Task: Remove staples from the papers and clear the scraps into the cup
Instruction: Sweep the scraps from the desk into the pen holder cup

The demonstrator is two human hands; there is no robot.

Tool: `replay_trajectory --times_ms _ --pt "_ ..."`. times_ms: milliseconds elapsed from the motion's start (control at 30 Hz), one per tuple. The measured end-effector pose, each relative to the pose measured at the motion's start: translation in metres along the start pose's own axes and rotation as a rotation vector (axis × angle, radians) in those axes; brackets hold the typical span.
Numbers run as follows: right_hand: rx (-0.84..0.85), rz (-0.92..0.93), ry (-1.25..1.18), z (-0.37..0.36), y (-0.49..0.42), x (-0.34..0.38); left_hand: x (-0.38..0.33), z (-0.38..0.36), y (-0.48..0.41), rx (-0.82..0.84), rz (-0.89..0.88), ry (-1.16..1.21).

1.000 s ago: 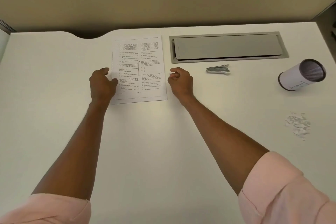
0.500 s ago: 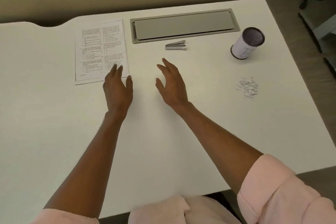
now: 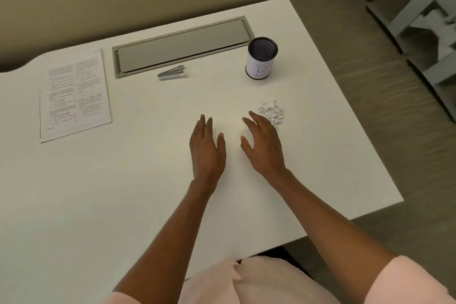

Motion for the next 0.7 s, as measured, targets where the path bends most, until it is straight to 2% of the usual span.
replay_trajectory --times_ms 167,333,467,700 --pt "-0.047 -0.135 0.058 0.033 0.008 -0.057 -0.018 -0.042 -0.015 0.022 0.007 -0.124" --pt "0.054 -0.245 0.019 0.037 -0.004 -0.087 -0.013 -0.064 -0.022 0.011 0.106 -0.271" --pt "0.09 -0.2 0.047 0.035 -0.025 -0.083 -0.015 -0.07 -0.023 -0.01 0.152 -0.355" --pt "0.102 -0.106 0.072 0.032 -0.054 -0.068 -0.017 -0.067 -0.024 -0.054 0.171 -0.36"
Point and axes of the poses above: each hand's wrist, its own y-axis away from the middle knuckle, its own z-axis out of the back of the hand, x = y × z, the point moved 6 cm from there along -y, towards the middle knuckle, and after that the axes turned 15 degrees about x, right-handed, at the moved point
